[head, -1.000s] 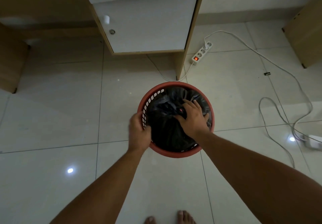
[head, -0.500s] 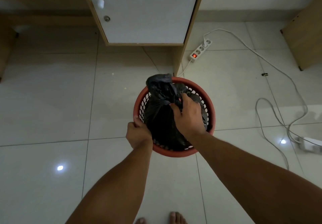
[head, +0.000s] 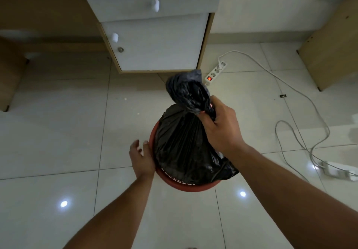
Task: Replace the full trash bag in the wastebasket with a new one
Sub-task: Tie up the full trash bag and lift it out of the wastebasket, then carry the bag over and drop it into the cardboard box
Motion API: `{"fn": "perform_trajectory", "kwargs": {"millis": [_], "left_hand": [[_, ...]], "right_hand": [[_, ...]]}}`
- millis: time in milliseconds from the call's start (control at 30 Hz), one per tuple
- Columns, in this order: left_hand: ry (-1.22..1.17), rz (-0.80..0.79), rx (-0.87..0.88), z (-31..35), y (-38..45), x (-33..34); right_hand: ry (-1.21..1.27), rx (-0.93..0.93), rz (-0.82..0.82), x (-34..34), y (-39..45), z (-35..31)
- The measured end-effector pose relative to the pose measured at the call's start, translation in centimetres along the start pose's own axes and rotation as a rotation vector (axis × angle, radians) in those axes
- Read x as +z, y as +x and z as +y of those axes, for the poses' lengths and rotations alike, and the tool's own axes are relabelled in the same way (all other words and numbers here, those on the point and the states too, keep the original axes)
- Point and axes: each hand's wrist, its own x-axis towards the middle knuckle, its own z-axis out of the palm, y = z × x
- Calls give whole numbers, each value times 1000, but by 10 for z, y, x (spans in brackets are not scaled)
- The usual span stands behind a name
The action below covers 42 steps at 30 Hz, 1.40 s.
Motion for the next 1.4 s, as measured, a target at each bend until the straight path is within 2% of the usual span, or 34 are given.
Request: {"fn": "perform_trajectory", "kwargs": {"millis": [100, 167, 233, 333, 400, 467, 533, 567, 667, 800, 867, 1133, 1233, 1333, 1400], "left_hand": [[-225, -327, 191, 42, -13, -9], [-264, -436, 262, 66, -22, -13], [-315, -377, 182, 86, -29, -22], [-426, -221, -171, 99, -30, -47], [-492, -238, -338, 105, -32, -61], [-628, -350, -431, 112, -39, -72], [-777, -573, -394, 120, -50, -79], [-802, -608, -377, 126, -57, -84], [-773, -541, -447, 130, -70, -103], [-923, -635, -325, 118, -83, -117], [-988, -645, -372, 119, -91, -120], [-977, -494, -312, 161, -130, -168], [-952, -399, -251, 178, -142, -198], [-833, -77, -143, 183, -151, -227], [-639, 9, 11, 183, -156, -248]], "right_hand": [[47, -47, -25, -11, -3, -16], [92, -61, -1, -19, 1, -34], [121, -64, 33, -30, 9, -55], [181, -119, 72, -46, 18, -86], [194, -153, 88, -54, 21, -103], [230, -170, 77, -57, 24, -118], [224, -238, 69, -57, 26, -133], [201, -288, 79, -55, 28, -138], [184, -289, 127, -50, 37, -151], [190, -123, 155, -36, 44, -170], [180, -101, 122, -25, 43, -175], [58, 12, -102, 9, 18, -195], [57, 14, -119, 19, 12, -217], [83, 68, -86, 28, 13, -245], [102, 114, -78, 39, 14, -261]]}}
